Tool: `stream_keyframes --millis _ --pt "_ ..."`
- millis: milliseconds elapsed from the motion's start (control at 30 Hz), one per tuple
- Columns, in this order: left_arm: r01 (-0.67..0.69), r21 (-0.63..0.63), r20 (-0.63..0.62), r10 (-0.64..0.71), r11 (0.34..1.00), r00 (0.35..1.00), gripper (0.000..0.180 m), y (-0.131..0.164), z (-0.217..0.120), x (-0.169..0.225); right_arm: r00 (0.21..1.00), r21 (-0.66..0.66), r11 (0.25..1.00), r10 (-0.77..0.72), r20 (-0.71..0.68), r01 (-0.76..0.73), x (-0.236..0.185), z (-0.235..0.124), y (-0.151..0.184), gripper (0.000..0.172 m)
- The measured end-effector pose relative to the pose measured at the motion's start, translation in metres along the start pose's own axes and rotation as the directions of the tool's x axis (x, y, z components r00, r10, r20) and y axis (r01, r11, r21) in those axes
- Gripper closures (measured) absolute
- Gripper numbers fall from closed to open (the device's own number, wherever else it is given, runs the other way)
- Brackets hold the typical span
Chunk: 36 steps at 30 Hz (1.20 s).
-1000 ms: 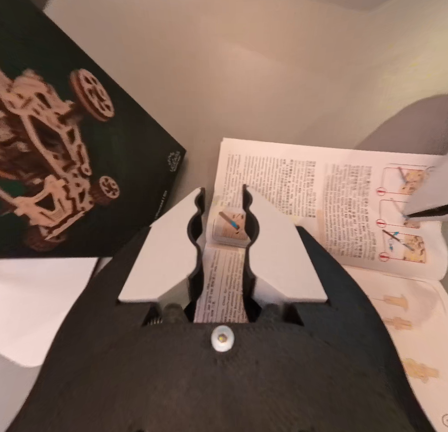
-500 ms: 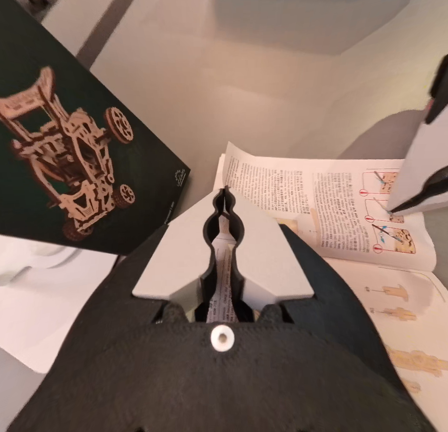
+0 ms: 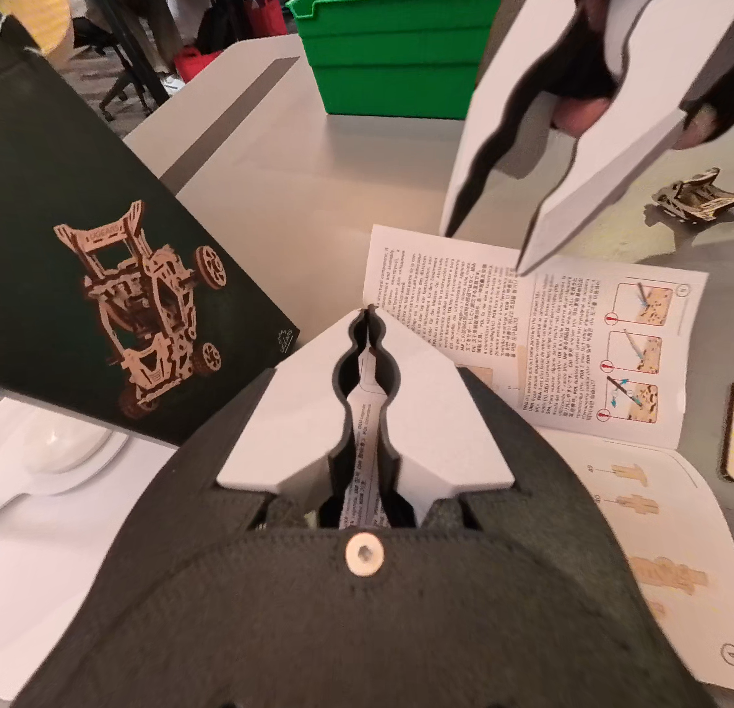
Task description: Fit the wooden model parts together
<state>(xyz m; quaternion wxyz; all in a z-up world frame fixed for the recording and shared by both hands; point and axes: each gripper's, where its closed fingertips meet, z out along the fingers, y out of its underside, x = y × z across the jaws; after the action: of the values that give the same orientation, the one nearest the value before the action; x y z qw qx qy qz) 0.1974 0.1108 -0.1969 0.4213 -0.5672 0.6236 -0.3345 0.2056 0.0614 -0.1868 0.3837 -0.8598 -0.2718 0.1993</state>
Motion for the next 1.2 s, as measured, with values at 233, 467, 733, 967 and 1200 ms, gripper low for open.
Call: stream_keyframes --millis 233,467,733,967,1200 --pt "0.057 0.026 -0.039 -0.056 0.998 0.998 0.180 -0.004 0.003 0.003 0.986 -0.075 0.995 0.079 0.144 -0.069 -0.018 0.019 0.007 0.153" --pt "0.168 -0.032 -0.071 -0.170 0.985 0.983 0.149 -0.002 0.004 -0.002 0.977 -0.086 0.994 0.076 0.199 -0.060 -0.039 0.034 0.001 0.144" --pt "0.396 -0.110 -0.184 -0.410 0.912 0.893 0.119 -0.015 -0.024 0.005 0.983 -0.105 0.994 -0.006 0.183 0.026 -0.056 0.054 -0.006 0.127" --pt "0.391 -0.348 -0.148 -0.461 0.852 0.875 0.100 -0.002 -0.034 0.023 0.977 -0.084 0.996 -0.008 0.211 0.027 -0.070 0.059 -0.018 0.125" --pt "0.425 -0.461 -0.146 -0.539 0.779 0.830 0.109 0.020 -0.045 0.033 0.955 -0.076 0.996 0.068 0.289 -0.048 -0.092 0.067 -0.022 0.112"
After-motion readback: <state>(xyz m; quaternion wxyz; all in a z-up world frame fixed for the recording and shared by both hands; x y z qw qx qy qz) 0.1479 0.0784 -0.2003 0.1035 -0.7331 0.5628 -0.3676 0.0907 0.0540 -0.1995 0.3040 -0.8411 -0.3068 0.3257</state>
